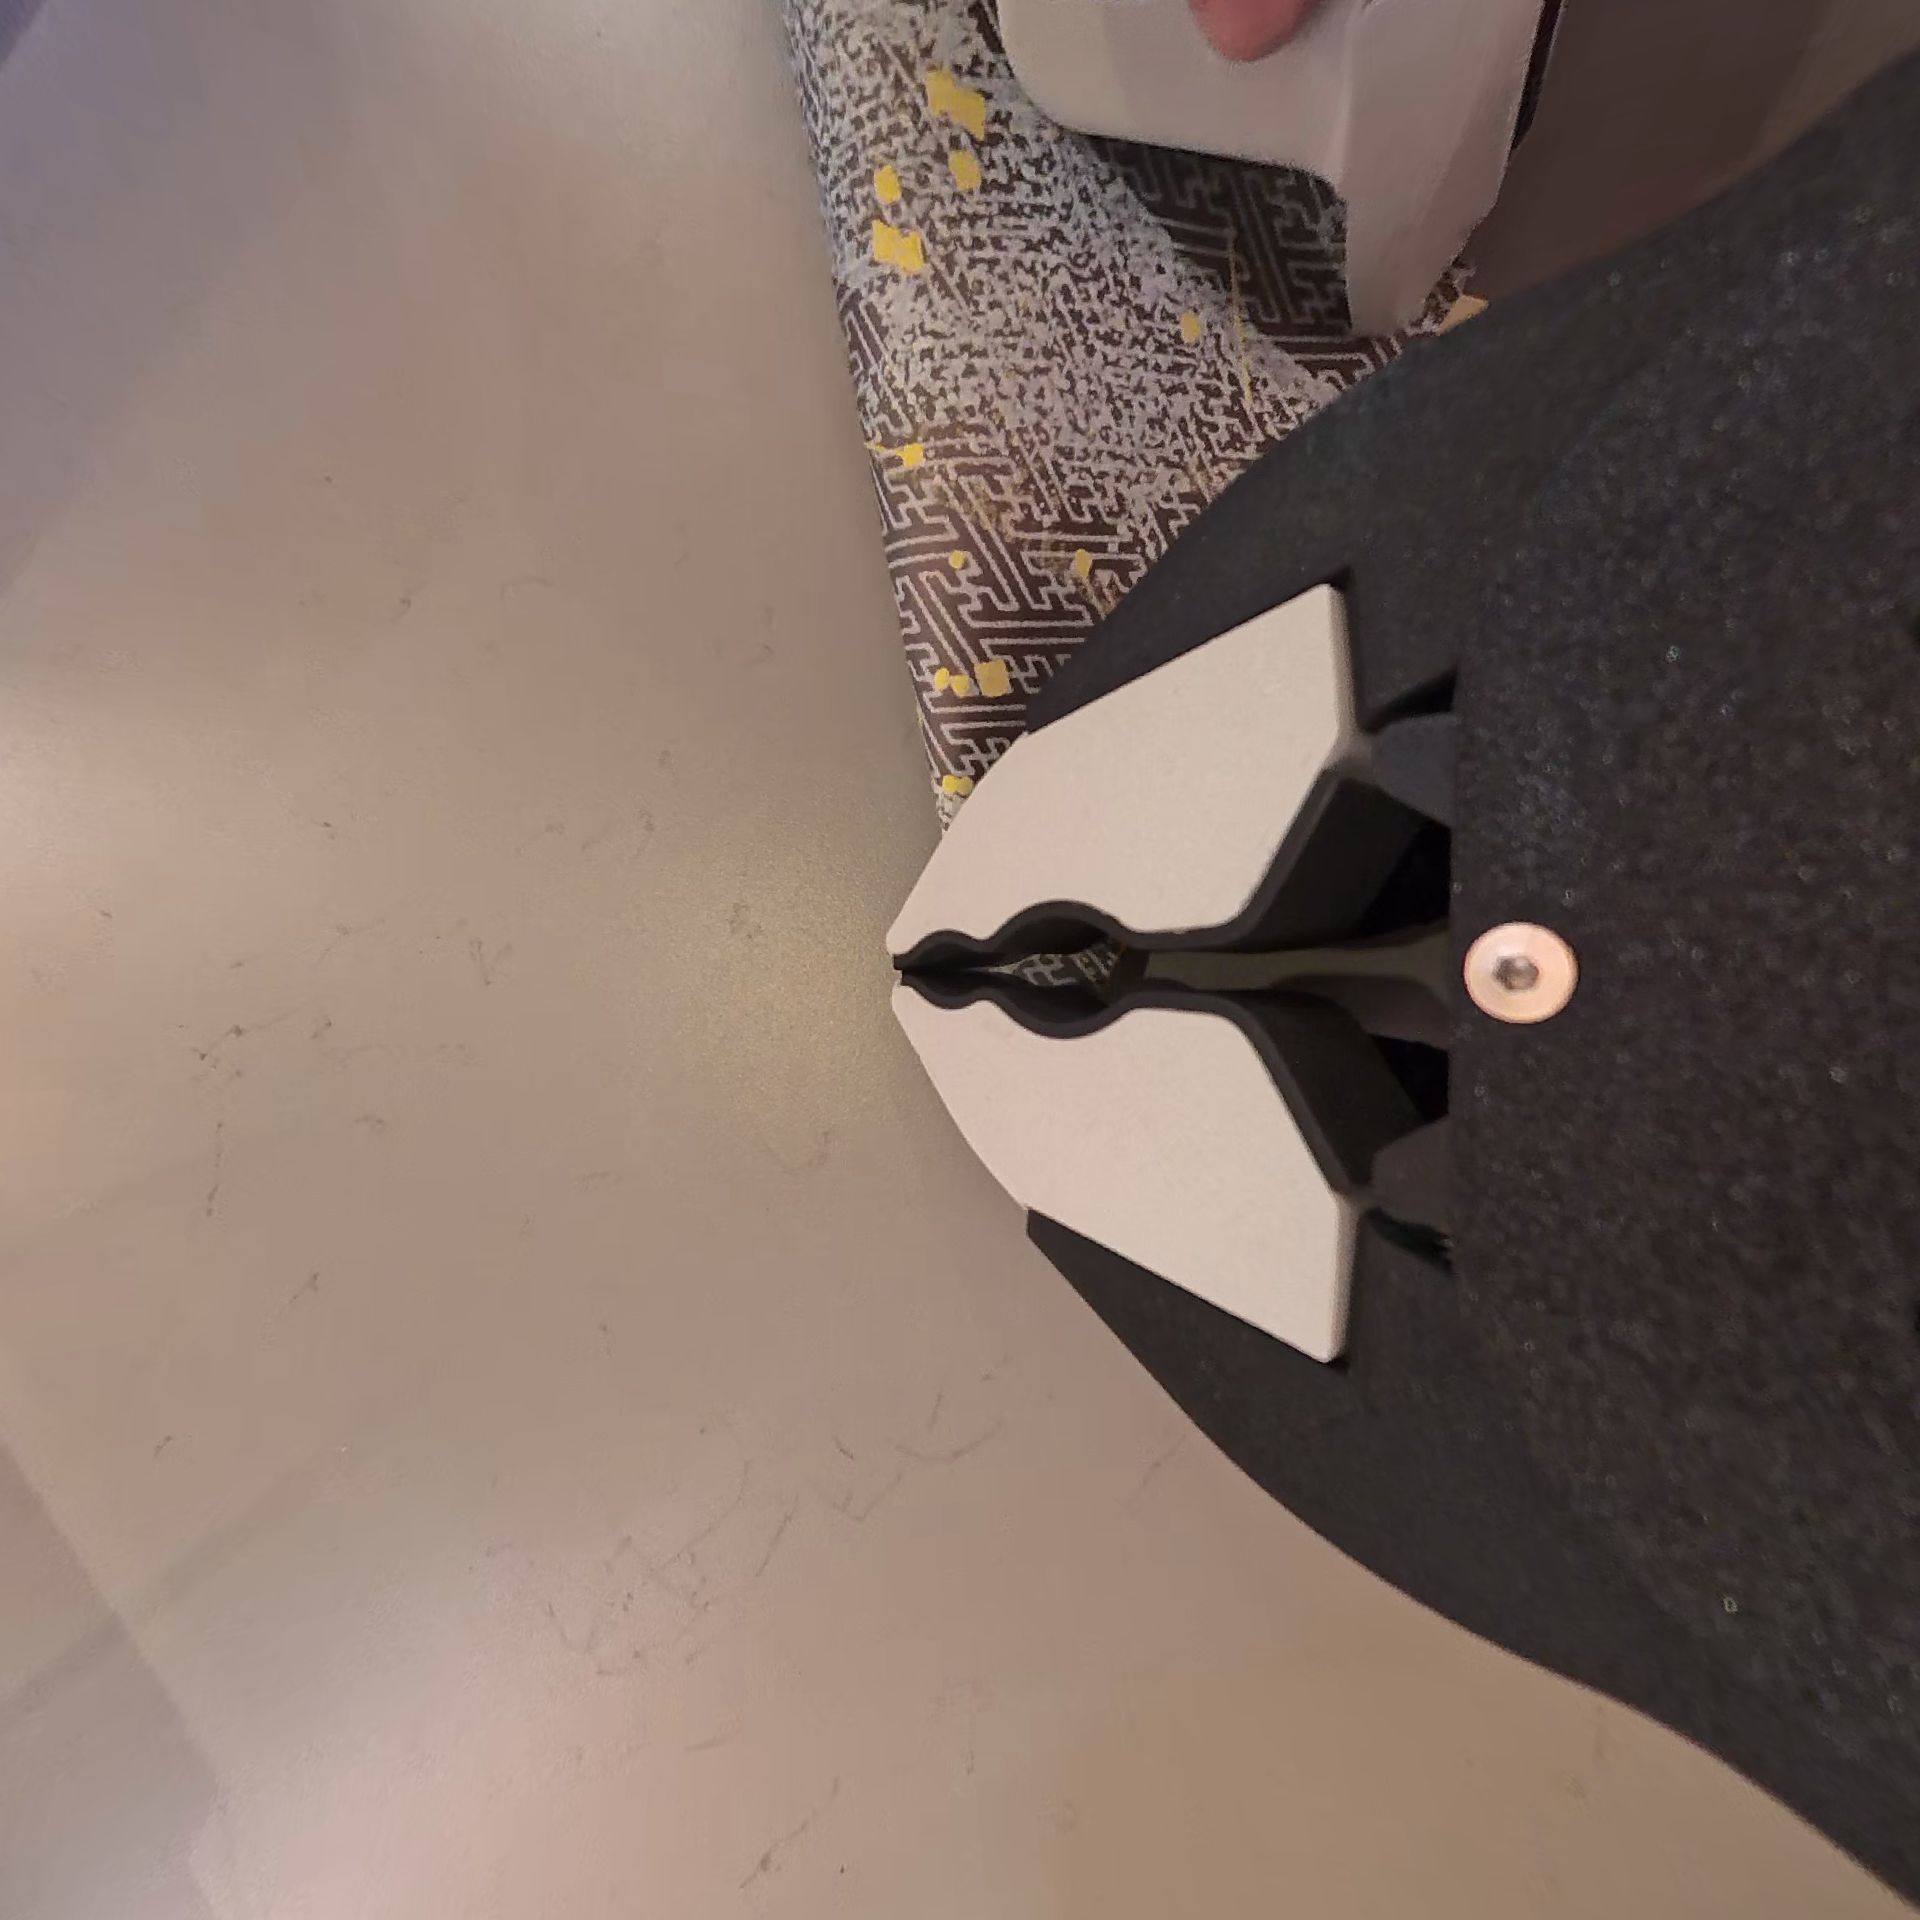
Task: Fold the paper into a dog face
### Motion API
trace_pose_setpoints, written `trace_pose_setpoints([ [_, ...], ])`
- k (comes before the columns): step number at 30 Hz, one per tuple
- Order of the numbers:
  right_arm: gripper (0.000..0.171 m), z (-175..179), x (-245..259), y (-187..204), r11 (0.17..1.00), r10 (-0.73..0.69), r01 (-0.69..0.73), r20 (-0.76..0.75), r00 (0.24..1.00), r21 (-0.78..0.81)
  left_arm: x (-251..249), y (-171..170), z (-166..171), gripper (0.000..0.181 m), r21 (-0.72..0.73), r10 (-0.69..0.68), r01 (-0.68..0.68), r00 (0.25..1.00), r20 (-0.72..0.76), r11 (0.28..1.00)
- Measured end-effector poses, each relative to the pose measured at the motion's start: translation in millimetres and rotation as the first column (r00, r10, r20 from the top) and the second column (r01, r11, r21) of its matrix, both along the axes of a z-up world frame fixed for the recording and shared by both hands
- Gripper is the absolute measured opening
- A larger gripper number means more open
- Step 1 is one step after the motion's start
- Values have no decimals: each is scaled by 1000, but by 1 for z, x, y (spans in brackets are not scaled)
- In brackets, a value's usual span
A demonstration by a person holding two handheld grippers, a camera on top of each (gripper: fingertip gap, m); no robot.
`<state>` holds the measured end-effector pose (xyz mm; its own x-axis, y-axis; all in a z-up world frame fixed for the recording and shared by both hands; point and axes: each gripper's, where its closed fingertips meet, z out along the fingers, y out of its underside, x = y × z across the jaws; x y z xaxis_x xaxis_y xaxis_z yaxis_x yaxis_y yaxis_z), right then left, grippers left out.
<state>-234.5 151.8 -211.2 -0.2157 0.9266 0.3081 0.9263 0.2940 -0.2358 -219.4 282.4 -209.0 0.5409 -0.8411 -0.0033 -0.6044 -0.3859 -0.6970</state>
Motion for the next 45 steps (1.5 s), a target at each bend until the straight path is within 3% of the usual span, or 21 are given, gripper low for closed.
trace_pose_setpoints([
  [45, 0, 0, -14, 1, 1000, -1, 0, -9, 1000, -27, 0, 0, 0, 0, 0, -1, 1, 1000, 0, 1000],
])
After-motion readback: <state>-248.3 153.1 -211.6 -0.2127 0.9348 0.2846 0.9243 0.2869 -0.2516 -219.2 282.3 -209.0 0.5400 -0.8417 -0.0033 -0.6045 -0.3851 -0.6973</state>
